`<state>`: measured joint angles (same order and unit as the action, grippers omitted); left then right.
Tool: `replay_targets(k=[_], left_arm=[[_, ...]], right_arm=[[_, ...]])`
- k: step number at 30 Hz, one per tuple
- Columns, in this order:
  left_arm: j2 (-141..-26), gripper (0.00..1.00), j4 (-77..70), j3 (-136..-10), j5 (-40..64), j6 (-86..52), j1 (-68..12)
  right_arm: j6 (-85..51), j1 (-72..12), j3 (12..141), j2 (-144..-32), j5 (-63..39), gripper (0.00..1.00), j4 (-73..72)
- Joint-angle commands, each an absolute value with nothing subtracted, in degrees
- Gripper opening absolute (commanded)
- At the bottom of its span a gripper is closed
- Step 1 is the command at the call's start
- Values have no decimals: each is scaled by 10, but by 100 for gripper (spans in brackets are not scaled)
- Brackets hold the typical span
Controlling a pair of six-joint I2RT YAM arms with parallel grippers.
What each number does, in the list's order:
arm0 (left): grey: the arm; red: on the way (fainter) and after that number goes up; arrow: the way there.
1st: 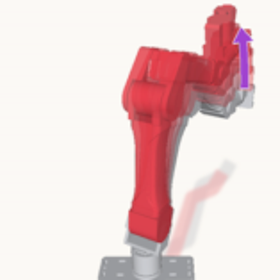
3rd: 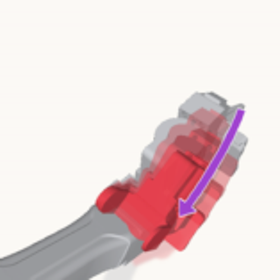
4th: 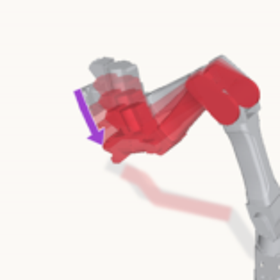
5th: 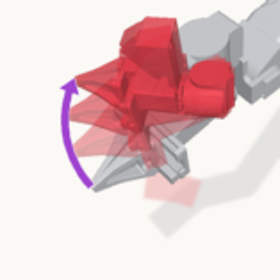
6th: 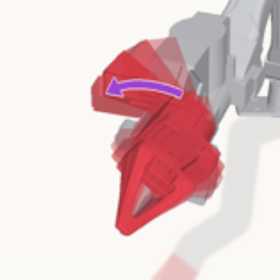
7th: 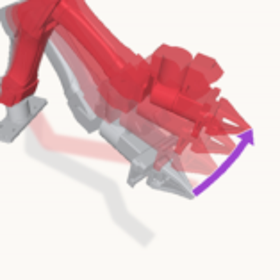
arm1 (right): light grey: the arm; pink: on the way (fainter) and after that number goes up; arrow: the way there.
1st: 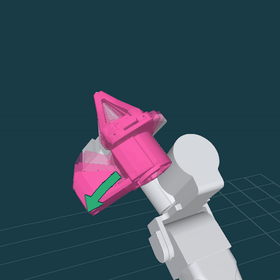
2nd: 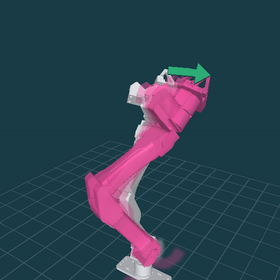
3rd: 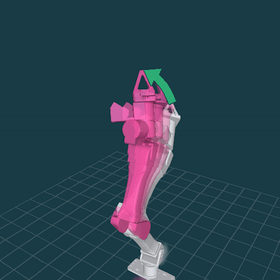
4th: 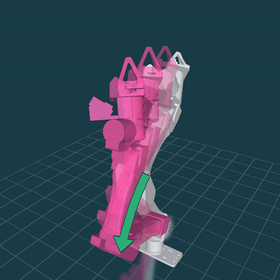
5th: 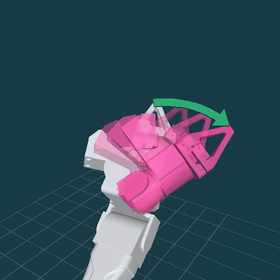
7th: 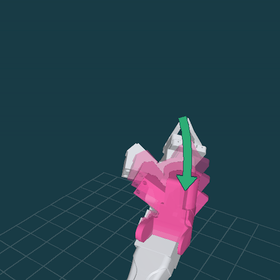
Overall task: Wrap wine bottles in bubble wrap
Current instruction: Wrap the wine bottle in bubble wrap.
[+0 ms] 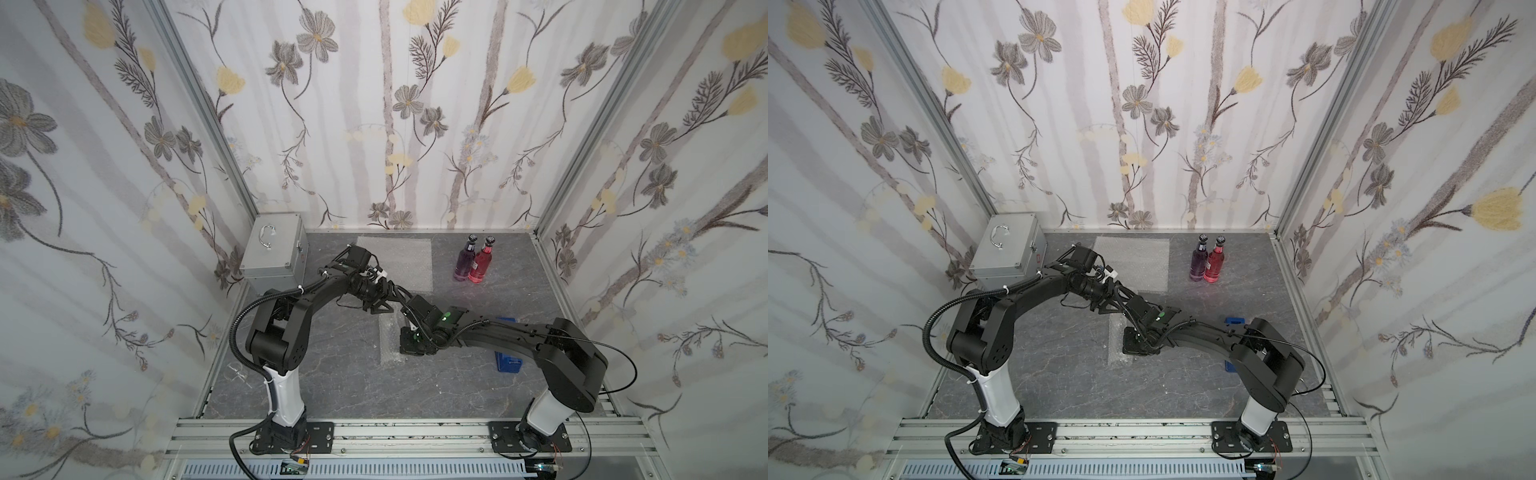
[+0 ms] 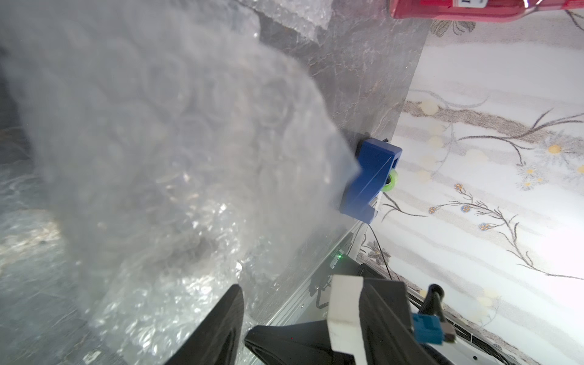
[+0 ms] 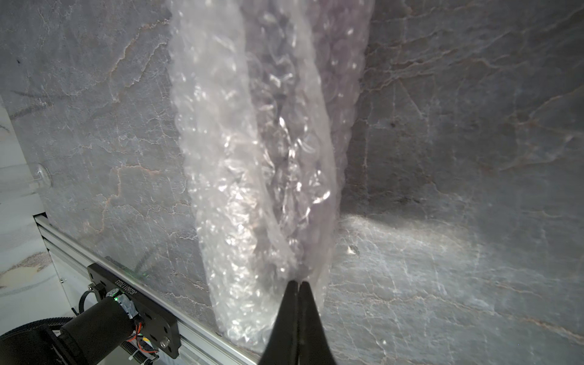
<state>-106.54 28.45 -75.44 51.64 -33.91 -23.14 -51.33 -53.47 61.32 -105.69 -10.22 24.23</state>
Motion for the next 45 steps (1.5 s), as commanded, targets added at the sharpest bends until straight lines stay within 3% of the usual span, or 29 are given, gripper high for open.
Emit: replay_targets(k=[1,6,9,15,26,30,36,38,45], left_arm=[[-1041,65,312,-759,509,-310,-230],[-1018,63,341,-739,440,-270,-230],[-1036,58,373,-735,345,-235,-234],[-1081,58,401,-759,275,-209,-251],[-1112,58,401,-750,253,-205,-271],[-1113,58,405,-752,248,-201,-272],[-1106,58,402,-748,249,-201,-272],[-1106,58,401,-748,250,-200,-272],[-1105,58,401,-748,251,-200,-272]], right_arm=[[-512,-534,612,-1062,-107,0,215],[-511,-535,611,-1063,-109,0,209],[-508,-534,611,-1061,-110,0,207],[-504,-535,612,-1062,-110,0,204],[-493,-527,614,-1046,-110,1,211],[-480,-502,606,-998,-109,9,227],[-474,-453,598,-966,-100,49,213],[-469,-450,614,-986,-97,56,208],[-466,-448,653,-1068,-131,63,161]])
